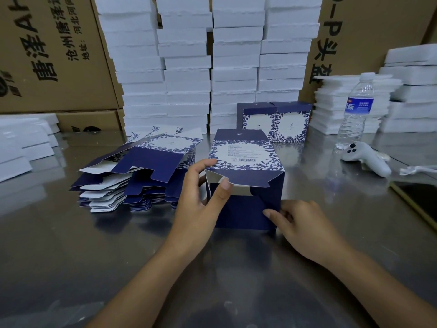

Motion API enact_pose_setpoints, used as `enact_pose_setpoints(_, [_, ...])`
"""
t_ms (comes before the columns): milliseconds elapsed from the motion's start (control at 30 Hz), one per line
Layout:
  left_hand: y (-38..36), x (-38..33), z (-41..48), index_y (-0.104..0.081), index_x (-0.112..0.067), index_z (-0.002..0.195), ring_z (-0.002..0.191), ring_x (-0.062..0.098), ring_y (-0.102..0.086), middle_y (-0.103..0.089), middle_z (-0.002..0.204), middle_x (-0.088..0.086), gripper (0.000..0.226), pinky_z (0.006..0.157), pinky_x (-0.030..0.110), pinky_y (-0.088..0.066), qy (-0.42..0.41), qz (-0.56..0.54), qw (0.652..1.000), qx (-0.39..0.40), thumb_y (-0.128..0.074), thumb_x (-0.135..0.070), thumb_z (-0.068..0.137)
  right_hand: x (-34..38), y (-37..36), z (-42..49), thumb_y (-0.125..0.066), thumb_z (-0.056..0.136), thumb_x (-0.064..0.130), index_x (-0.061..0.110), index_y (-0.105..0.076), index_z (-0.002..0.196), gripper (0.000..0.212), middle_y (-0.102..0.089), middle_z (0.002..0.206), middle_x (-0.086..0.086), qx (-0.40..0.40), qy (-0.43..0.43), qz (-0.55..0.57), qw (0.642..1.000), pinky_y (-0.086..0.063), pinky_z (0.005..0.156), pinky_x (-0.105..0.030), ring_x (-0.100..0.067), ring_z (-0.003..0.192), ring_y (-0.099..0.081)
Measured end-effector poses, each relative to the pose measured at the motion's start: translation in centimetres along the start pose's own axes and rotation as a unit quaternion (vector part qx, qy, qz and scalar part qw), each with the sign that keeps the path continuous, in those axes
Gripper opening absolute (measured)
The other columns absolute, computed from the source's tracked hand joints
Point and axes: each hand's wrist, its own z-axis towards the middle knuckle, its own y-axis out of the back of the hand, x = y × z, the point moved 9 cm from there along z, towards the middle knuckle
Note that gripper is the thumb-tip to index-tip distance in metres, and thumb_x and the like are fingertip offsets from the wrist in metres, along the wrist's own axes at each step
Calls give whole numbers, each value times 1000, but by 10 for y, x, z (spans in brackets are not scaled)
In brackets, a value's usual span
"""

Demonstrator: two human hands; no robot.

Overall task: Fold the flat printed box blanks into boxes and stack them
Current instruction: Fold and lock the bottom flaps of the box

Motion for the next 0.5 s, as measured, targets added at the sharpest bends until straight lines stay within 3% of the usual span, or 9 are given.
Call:
enact_pose_setpoints(67, [2,1,0,-46,-47,117,118,0,-52,-55,123,-21,50,94,24,-44,4,-9,1000,-4,-57,-67,72,-2,-1,0,-56,91,39,15,-41,57,44,-42,50,4,8,-10,1,1000,-32,52,-25,-12,51,-42])
enact_pose_setpoints(133, [3,3,1,-47,-51,117,126,7,-47,-51,132,-18,55,105,39,-41,10,-11,1000,-8,-54,-73,67,-3,-2,-2,-53,90,46,18,-41,58,44,-44,53,4,22,-20,-22,999,-36,55,-32,-17,56,-46])
enact_pose_setpoints(200, [5,2,1,-47,-54,115,128,8,-46,-51,133,-18,57,108,47,-38,12,-7,1000,-16,-52,-79,64,-1,-5,-6,-49,90,52,21,-41,61,43,-46,58,6,41,-23,-81,996,-36,54,-29,-17,61,-48])
enact_pose_setpoints(300, [7,4,3,-48,-54,113,125,9,-50,-55,127,-18,65,106,48,-39,14,-18,999,-23,-52,-87,56,1,-7,-9,-46,91,53,24,-40,64,40,-49,63,8,47,-18,-126,991,-37,57,-28,-19,69,-52])
enact_pose_setpoints(500, [7,4,3,-48,-50,115,123,6,-50,-54,126,-18,68,105,39,-41,21,-18,999,-21,-54,-86,57,-3,-4,-6,-54,91,41,18,-51,67,34,-46,55,6,32,-21,-51,998,-41,59,-34,-20,63,-52])
